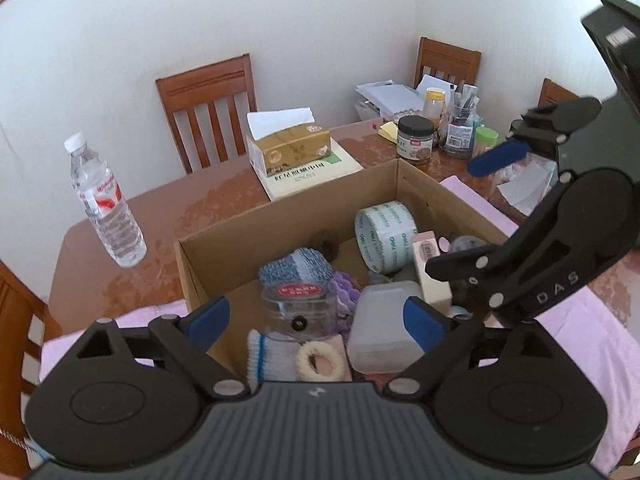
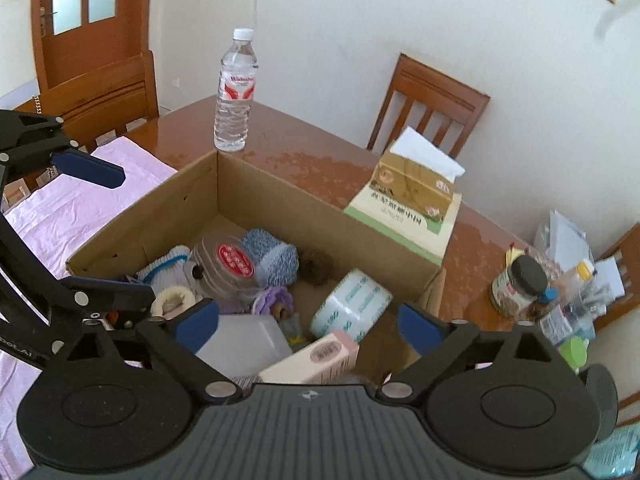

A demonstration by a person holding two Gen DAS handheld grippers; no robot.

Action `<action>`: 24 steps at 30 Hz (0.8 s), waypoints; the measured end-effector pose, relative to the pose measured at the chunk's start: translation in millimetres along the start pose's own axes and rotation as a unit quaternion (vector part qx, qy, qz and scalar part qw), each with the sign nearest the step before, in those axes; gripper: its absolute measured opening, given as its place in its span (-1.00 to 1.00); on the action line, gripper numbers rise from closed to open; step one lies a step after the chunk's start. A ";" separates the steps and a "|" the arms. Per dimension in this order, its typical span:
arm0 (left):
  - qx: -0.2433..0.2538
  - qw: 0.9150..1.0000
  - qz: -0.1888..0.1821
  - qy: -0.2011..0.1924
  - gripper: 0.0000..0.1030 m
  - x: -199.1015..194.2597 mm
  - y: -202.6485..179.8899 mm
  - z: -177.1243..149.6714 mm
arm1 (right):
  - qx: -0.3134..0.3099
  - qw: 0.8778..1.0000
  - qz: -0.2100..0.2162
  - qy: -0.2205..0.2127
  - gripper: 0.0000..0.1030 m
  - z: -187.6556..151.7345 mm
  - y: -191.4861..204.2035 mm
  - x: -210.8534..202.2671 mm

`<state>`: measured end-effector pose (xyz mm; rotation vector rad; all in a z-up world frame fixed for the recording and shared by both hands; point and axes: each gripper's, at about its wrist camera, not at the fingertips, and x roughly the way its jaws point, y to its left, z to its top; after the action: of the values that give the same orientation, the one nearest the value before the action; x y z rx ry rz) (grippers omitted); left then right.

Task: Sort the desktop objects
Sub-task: 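Carry both rings into the cardboard box and open both tools, then withdraw both tools from the cardboard box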

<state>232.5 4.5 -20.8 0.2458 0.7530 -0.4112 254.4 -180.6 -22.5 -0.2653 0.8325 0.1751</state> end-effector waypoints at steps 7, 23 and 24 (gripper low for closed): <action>-0.038 0.998 0.038 0.018 0.92 -12.1 -11.2 -16.4 | 0.028 0.999 -0.006 0.025 1.00 -19.8 2.2 -14.3; -0.083 0.988 0.117 0.063 0.92 -45.5 -40.9 -53.3 | 0.263 0.958 0.028 0.111 1.00 -97.1 -10.3 -31.4; -0.089 0.987 0.116 0.065 0.92 -48.2 -41.4 -53.2 | 0.273 0.955 0.027 0.113 1.00 -99.9 -9.4 -33.2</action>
<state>150.0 -0.2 -27.3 0.1912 0.8732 -0.1077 164.4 -221.1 -60.3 0.2639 1.0804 -0.0402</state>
